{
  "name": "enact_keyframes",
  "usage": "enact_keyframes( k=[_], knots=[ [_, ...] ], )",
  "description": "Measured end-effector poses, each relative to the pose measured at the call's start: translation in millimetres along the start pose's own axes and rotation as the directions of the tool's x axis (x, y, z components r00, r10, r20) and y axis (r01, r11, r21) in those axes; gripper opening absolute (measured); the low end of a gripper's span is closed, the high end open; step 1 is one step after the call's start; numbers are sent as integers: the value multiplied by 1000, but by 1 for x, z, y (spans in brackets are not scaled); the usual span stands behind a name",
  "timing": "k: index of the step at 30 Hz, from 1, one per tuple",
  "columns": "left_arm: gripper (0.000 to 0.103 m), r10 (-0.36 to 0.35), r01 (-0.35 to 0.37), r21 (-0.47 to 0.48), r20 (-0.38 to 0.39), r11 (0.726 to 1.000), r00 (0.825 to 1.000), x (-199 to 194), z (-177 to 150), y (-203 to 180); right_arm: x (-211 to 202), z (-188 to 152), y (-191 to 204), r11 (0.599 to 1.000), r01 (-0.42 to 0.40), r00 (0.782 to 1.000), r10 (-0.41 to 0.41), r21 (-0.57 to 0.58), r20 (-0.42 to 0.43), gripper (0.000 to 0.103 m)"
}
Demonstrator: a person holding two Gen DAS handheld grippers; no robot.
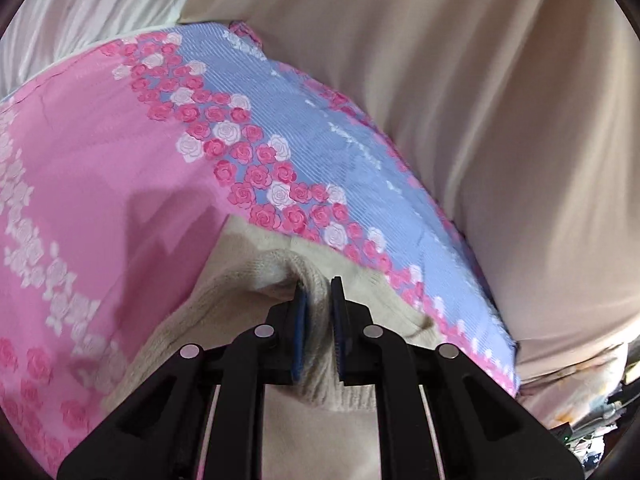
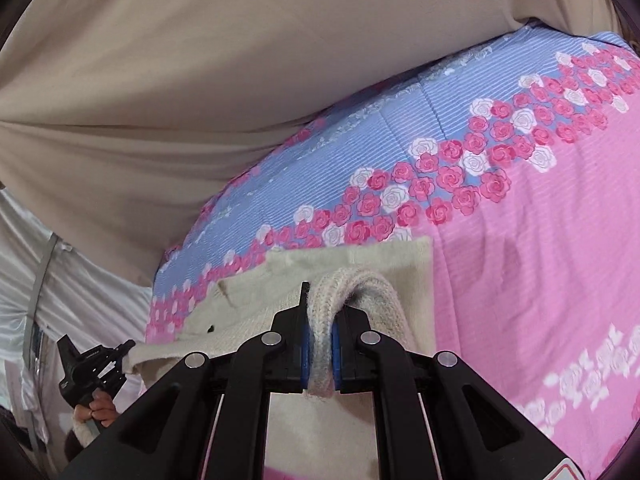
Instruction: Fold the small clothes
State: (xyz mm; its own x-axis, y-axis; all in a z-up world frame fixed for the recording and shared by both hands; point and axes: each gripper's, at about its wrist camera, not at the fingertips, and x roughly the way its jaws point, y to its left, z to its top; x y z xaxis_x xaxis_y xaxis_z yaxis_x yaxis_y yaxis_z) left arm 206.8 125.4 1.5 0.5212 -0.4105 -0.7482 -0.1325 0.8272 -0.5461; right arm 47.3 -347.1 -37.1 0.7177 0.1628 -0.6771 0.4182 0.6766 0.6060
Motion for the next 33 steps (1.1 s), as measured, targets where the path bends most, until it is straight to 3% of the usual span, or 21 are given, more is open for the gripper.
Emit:
enact_keyframes(
  k=[11,16,18,21,23,25,30,33],
  knots=[
    [11,137,-137,16,-27,990,990,89,18,-2,81,21,-26,991,70,996,-62,111,-71,9],
    [18,198,-198,-24,-6,980,980,113,23,5,90,23,-33,981,86,993,-69,173,-97,12],
    [21,169,-168,-16,8,986,986,99,28,5,74,24,-25,986,61,997,-53,156,-55,17],
    [49,172,-178,46,99,983,980,62,30,6,44,14,-9,996,68,998,-69,56,8,30],
    [66,197,-210,66,166,975,966,43,27,14,28,5,-3,989,146,986,-145,-4,86,72],
    [67,252,-266,69,168,961,953,40,25,29,23,0,-6,982,186,977,-183,-24,114,74],
    [67,227,-231,86,55,969,972,33,1,57,26,-26,-26,966,250,967,-253,-66,-30,74],
    [70,231,-229,99,-18,968,973,40,-17,68,29,-53,-40,965,253,959,-260,-71,-110,74]
  ],
)
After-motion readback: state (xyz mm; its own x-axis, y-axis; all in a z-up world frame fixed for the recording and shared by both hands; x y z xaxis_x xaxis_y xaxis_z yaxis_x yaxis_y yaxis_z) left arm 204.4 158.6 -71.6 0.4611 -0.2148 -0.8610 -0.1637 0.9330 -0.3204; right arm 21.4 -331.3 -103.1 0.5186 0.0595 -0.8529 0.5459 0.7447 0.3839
